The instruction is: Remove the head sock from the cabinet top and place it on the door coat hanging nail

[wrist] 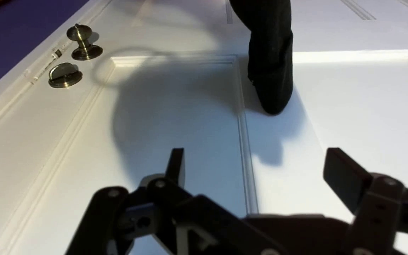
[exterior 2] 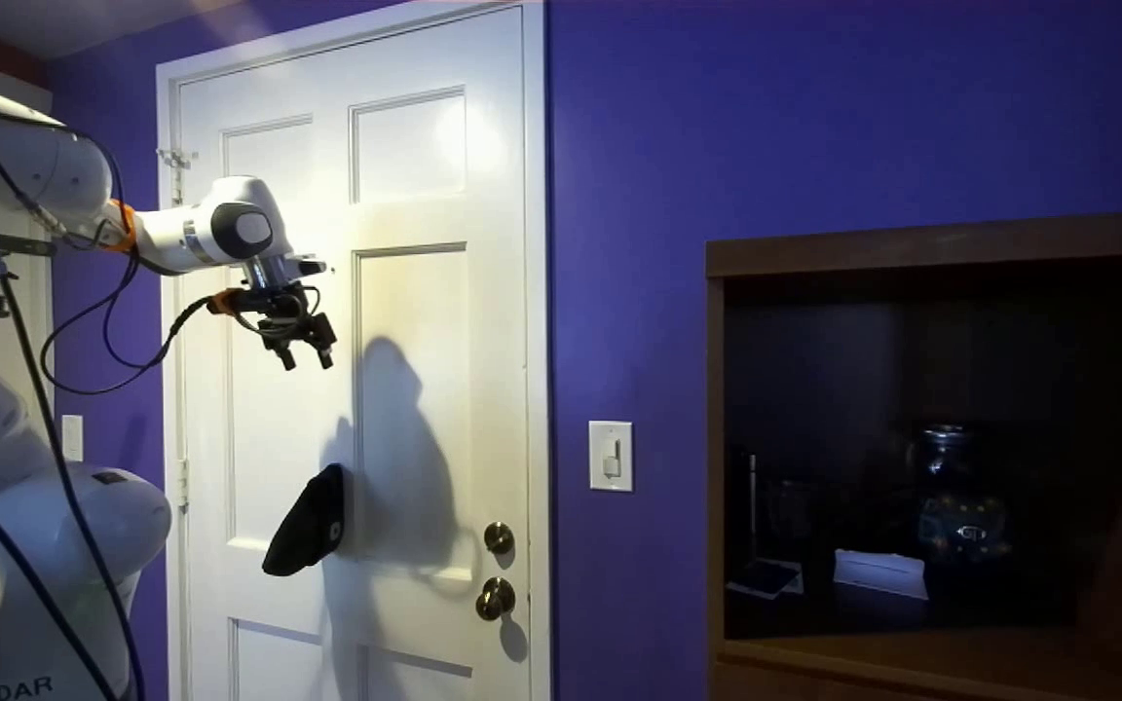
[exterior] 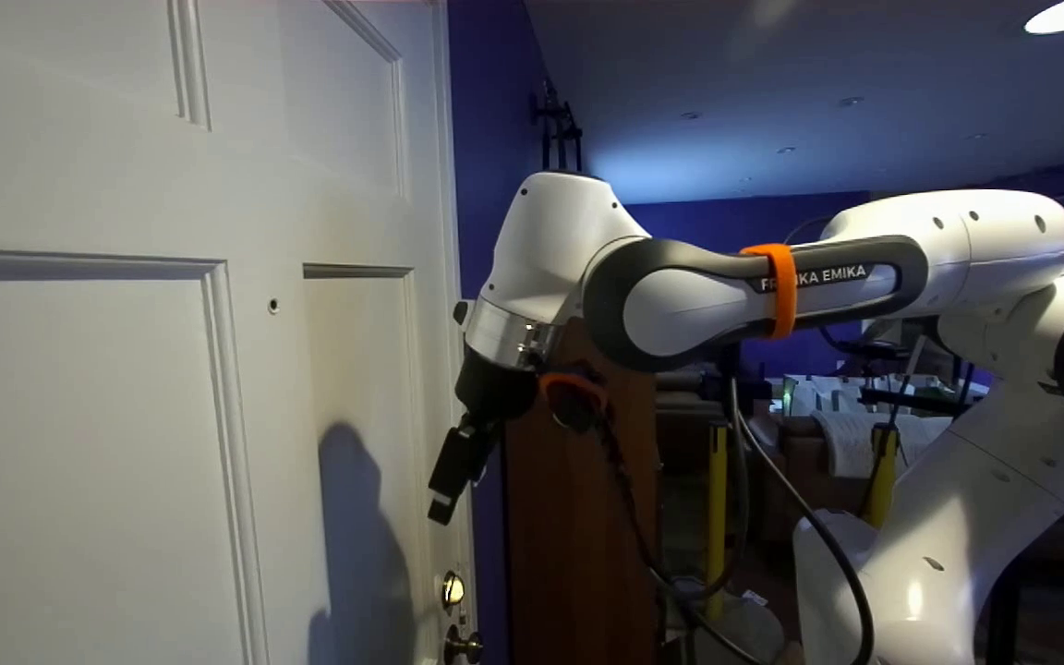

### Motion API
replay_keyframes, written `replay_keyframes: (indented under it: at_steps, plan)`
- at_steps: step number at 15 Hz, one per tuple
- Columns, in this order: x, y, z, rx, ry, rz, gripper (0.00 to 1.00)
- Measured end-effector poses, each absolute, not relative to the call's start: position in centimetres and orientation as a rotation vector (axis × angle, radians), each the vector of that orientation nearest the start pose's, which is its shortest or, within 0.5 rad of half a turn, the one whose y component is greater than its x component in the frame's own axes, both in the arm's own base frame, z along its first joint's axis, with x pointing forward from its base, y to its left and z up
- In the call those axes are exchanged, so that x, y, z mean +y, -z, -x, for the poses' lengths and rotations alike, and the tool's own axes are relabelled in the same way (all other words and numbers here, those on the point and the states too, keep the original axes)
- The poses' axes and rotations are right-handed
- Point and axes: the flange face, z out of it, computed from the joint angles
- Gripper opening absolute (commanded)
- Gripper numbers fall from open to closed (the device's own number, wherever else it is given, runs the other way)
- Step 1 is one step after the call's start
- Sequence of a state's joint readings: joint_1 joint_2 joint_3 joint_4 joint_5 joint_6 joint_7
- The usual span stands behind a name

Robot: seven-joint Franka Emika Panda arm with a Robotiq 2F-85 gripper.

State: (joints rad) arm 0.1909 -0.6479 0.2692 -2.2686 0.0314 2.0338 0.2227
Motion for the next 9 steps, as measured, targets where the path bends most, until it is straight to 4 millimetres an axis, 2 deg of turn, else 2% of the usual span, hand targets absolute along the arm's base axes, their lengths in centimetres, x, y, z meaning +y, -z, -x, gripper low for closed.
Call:
replay_keyframes:
  at_steps: [5,9]
  plan:
    - [19.7,-64.5,-33.3,-0.292,0.692,3.053,1.00]
    - [19.3,-65.0,-33.1,-0.255,0.707,3.054,1.00]
